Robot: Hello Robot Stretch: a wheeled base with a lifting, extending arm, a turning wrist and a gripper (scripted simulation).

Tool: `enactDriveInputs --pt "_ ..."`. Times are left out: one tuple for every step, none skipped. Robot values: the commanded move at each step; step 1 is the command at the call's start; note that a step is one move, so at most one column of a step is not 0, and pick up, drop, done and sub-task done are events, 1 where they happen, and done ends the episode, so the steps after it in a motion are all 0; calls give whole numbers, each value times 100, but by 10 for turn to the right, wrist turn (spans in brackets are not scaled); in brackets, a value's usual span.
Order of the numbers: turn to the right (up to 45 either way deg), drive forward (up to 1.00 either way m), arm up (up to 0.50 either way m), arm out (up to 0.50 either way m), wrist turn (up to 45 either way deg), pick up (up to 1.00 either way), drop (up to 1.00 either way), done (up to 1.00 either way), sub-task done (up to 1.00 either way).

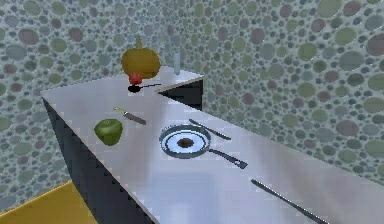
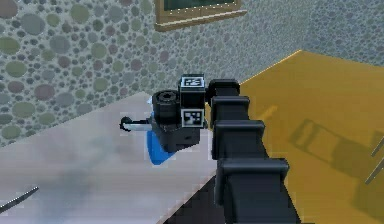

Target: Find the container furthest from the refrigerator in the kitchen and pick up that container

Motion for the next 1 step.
enactDriveInputs --pt "0 0 0 0 0 0 0 100 0"
